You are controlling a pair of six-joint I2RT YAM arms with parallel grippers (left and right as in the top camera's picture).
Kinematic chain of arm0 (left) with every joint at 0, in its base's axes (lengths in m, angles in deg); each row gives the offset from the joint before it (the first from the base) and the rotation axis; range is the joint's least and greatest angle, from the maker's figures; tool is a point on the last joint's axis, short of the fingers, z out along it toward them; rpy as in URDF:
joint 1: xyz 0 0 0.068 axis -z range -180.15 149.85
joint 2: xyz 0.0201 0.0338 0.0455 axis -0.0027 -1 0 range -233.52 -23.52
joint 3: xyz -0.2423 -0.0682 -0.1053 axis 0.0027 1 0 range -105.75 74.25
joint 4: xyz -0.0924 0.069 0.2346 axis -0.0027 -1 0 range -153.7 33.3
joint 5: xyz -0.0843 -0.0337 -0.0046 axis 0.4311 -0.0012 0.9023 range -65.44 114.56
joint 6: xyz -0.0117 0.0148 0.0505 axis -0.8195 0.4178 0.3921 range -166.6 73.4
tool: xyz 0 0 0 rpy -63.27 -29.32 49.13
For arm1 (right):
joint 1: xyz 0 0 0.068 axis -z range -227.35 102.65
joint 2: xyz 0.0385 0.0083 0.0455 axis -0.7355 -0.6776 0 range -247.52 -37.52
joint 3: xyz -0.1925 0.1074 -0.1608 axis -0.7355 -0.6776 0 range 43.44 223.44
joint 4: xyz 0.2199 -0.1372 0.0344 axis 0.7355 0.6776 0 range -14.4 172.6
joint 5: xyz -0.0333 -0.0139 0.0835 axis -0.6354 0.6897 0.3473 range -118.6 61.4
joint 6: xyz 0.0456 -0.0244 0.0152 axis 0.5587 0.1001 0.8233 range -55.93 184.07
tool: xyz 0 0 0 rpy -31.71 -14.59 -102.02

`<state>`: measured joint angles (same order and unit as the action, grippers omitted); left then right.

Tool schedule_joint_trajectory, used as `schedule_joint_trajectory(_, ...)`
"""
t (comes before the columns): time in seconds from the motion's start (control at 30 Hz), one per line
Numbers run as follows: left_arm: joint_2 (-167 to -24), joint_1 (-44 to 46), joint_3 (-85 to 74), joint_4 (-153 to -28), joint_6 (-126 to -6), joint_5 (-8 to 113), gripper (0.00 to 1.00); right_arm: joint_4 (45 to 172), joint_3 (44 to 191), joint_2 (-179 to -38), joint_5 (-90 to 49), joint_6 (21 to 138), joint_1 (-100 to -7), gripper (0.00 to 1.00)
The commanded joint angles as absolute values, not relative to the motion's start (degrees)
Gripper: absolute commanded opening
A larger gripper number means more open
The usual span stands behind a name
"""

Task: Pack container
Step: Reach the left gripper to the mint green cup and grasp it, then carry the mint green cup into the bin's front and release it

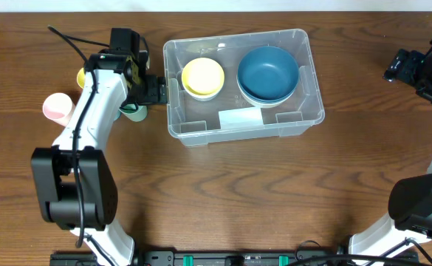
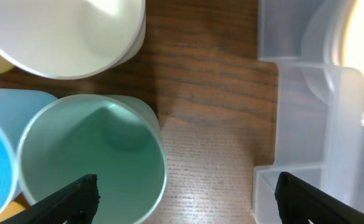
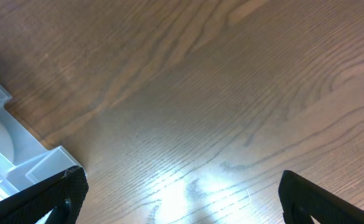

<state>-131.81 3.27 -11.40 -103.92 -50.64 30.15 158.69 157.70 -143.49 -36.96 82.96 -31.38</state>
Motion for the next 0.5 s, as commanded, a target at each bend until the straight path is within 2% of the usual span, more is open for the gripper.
schedule_joint_trajectory(0.0, -134.37, 3.03, -12.23, -103.7, -49.63, 29.18, 0.88, 158.73, 157.65, -143.62, -36.92, 83.77, -31.16, 0.99)
schedule_joint_trajectory(0.2, -137.51, 3.03, -12.23, -103.76, -49.65, 29.16, 0.74, 158.73, 157.65, -143.62, -36.92, 83.77, -31.16, 0.99)
schedule_joint_trajectory(0.27, -138.3, 3.03, -12.23, -103.74, -49.65, 29.16, 0.65, 158.75, 157.65, -143.62, -36.92, 83.77, -31.16, 0.99)
schedule_joint_trajectory(0.37, -139.0, 3.03, -12.23, -103.74, -49.67, 29.16, 0.43, 158.73, 157.65, -143.62, -36.92, 83.77, -31.16, 0.99)
schedule_joint_trajectory(0.47, -138.82, 3.03, -12.23, -103.72, -49.65, 29.14, 0.38, 158.73, 157.65, -143.62, -36.92, 83.77, -31.16, 0.99)
